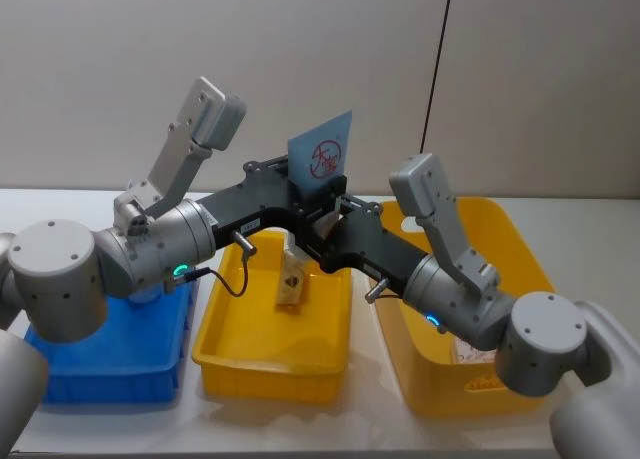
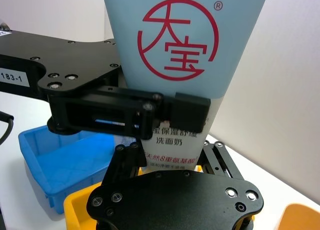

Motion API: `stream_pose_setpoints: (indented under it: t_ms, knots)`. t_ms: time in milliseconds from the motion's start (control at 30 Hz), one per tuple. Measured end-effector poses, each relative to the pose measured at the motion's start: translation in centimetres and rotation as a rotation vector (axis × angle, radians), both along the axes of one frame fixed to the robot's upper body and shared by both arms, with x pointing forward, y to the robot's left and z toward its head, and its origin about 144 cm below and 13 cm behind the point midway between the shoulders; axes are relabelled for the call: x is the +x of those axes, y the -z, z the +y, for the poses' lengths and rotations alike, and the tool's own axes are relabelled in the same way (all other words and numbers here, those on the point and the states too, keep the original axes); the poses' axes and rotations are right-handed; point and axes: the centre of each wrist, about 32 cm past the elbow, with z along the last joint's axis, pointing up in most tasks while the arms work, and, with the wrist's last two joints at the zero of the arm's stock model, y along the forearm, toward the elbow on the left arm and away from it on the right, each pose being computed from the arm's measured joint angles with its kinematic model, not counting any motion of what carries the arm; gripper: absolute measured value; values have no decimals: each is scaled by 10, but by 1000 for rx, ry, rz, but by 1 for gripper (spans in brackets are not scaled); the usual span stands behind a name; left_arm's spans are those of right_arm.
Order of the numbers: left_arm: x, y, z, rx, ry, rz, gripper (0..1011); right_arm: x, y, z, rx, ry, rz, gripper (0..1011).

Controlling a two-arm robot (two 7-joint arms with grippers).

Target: Bimanual collaborative sorting of washing and personal care products

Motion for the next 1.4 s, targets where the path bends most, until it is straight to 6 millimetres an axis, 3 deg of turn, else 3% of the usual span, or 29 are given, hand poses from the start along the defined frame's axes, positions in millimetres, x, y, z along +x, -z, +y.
stream_pose_setpoints:
  t_ms: [233, 333, 633, 1400]
  knots:
    - [0, 0, 0, 0, 0, 0, 639, 1, 0, 2, 2, -3, -1, 337]
    - [0, 0, 0, 0, 1, 0, 778, 1, 0, 3, 3, 0, -1, 284]
    - [0, 0, 0, 0, 0, 0, 993, -2, -1, 3, 11, 40, 4, 204]
    - [0, 0, 0, 0, 0, 0, 1001, -21, -1, -25, 35, 318, 19, 177]
